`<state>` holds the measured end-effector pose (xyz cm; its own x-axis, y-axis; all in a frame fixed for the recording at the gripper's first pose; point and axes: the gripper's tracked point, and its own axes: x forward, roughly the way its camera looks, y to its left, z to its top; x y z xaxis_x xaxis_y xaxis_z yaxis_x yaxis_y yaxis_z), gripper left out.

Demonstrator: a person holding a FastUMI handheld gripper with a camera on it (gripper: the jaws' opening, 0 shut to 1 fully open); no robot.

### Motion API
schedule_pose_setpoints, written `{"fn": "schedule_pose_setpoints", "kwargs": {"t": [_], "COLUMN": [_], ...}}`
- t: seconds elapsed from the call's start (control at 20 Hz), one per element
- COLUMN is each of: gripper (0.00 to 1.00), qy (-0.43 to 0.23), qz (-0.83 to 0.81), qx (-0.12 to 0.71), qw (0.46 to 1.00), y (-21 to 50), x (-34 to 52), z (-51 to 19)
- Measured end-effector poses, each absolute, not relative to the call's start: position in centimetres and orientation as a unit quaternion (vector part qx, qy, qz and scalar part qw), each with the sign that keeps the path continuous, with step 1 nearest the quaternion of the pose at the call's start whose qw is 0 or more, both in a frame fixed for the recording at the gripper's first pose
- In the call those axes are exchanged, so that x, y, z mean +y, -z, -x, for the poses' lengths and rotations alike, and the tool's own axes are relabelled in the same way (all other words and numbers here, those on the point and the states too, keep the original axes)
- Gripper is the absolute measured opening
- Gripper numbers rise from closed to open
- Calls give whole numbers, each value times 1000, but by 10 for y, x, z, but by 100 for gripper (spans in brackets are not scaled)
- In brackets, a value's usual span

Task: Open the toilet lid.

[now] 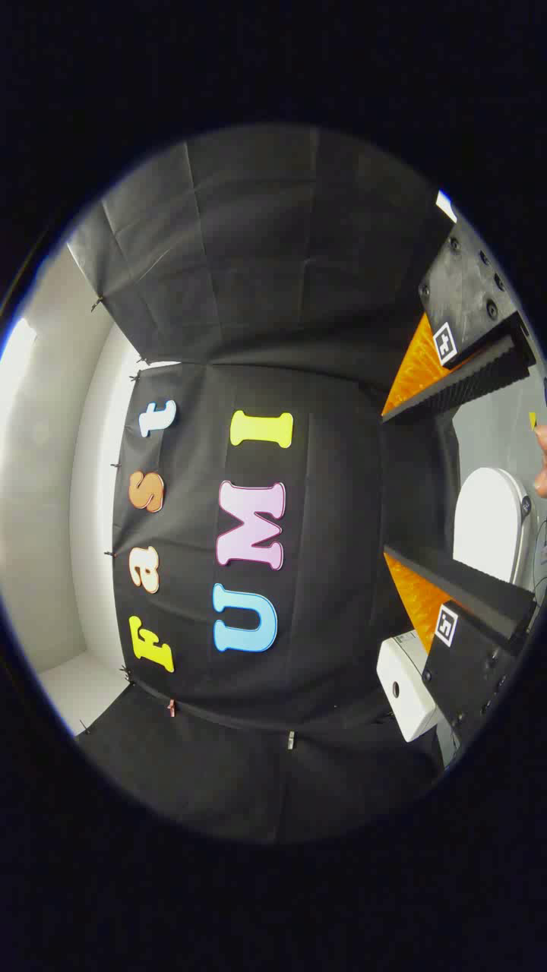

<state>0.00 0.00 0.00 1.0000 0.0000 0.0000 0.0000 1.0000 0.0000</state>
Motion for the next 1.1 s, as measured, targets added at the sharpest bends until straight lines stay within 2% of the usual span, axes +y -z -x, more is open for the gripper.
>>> {"fn": "schedule_pose_setpoints", "kwargs": {"t": [1.1], "gripper": [98], "qy": [-10], "qz": [13], "qx": [3], "qw": [1000], "y": [15], "x": [8], "z": [-9]}}
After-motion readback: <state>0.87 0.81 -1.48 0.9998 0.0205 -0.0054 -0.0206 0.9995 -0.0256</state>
